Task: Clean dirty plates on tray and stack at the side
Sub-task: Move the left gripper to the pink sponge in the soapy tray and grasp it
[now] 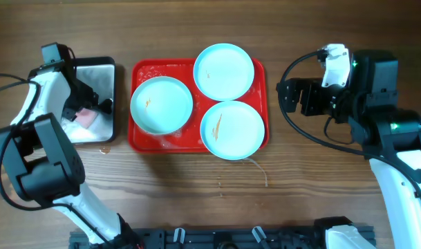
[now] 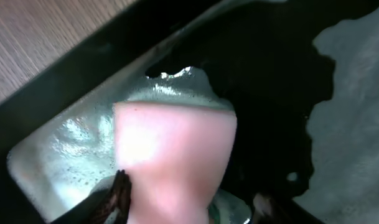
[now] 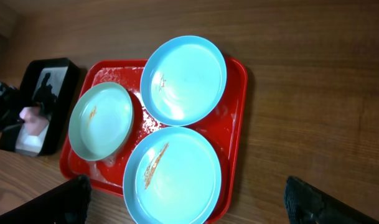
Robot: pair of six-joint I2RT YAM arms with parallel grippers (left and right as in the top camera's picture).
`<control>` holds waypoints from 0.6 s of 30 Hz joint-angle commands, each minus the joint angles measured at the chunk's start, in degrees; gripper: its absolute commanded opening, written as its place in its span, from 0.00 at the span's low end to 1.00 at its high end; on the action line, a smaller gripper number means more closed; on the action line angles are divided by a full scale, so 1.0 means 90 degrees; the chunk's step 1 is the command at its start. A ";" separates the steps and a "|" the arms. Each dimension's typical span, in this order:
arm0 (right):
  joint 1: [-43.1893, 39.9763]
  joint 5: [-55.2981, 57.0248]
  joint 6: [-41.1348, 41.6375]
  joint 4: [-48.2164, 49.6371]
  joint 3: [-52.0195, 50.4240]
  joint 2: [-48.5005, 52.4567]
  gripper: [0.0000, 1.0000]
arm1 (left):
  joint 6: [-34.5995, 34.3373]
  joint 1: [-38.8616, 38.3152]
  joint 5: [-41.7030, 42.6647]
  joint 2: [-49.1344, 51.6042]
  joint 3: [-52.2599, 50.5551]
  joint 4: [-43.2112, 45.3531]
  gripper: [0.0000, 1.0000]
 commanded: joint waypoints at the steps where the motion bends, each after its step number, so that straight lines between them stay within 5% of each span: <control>1: -0.0002 -0.0121 -0.0134 -0.0056 0.0136 0.0012 1.00 | 0.0049 0.0017 0.0036 0.0104 -0.0192 0.0046 0.62; 8: -0.0002 -0.0121 -0.0134 -0.0056 0.0136 0.0012 1.00 | 0.0046 0.0017 0.0041 0.0104 -0.0704 0.0245 0.55; 11: -0.0002 -0.0124 -0.0134 -0.0056 0.0136 0.0012 1.00 | 0.0046 0.0017 0.0095 0.0100 -0.0721 0.0262 0.24; 14: -0.0002 -0.0124 -0.0134 -0.0056 0.0136 0.0012 1.00 | 0.0049 0.0017 0.0136 0.0058 -0.0634 0.0250 0.06; 18: -0.0002 -0.0121 -0.0134 -0.0066 0.0136 0.0012 1.00 | 0.0051 0.0005 0.0408 -0.0202 -0.0240 0.0279 0.04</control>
